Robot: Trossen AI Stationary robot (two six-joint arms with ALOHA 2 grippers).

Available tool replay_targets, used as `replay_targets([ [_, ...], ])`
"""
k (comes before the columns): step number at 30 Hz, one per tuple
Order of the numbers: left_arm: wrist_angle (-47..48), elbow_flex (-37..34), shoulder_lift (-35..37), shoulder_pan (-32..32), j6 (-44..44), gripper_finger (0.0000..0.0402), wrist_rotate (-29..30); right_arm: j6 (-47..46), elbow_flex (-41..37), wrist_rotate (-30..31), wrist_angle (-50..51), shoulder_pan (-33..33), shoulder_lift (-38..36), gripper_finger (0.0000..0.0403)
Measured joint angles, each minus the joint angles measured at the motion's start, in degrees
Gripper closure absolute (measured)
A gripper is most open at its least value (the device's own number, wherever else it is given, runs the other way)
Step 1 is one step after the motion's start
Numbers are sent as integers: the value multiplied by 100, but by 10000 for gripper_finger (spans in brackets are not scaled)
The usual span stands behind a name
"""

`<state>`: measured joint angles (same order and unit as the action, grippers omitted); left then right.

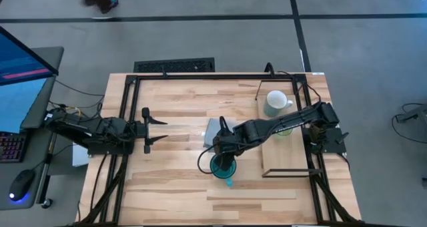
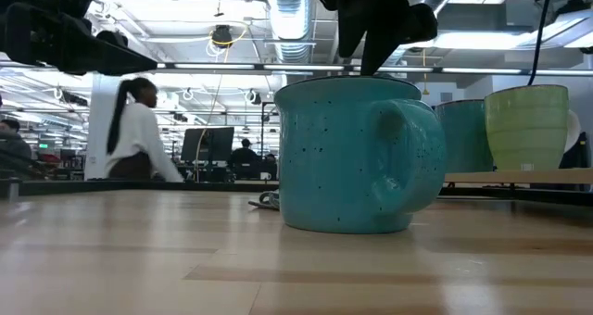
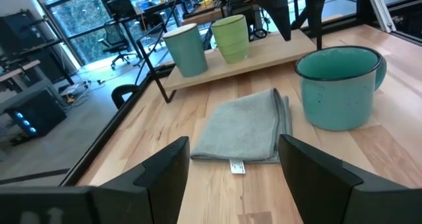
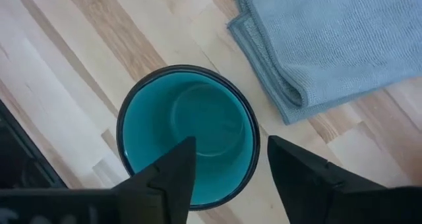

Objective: Stack small to large cups/mugs on shelf
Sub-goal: Put the blue mug on the shelf

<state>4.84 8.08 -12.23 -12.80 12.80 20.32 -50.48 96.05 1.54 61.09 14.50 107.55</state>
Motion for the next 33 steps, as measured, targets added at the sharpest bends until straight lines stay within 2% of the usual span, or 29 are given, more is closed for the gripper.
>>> replay_targets([
  [19,94,2,2,0,0,177,2,67,-101,20,-7,-126,59,267],
  [33,94,2,2,0,-6,177,0,92,-101,-24,-248,-150,59,270],
])
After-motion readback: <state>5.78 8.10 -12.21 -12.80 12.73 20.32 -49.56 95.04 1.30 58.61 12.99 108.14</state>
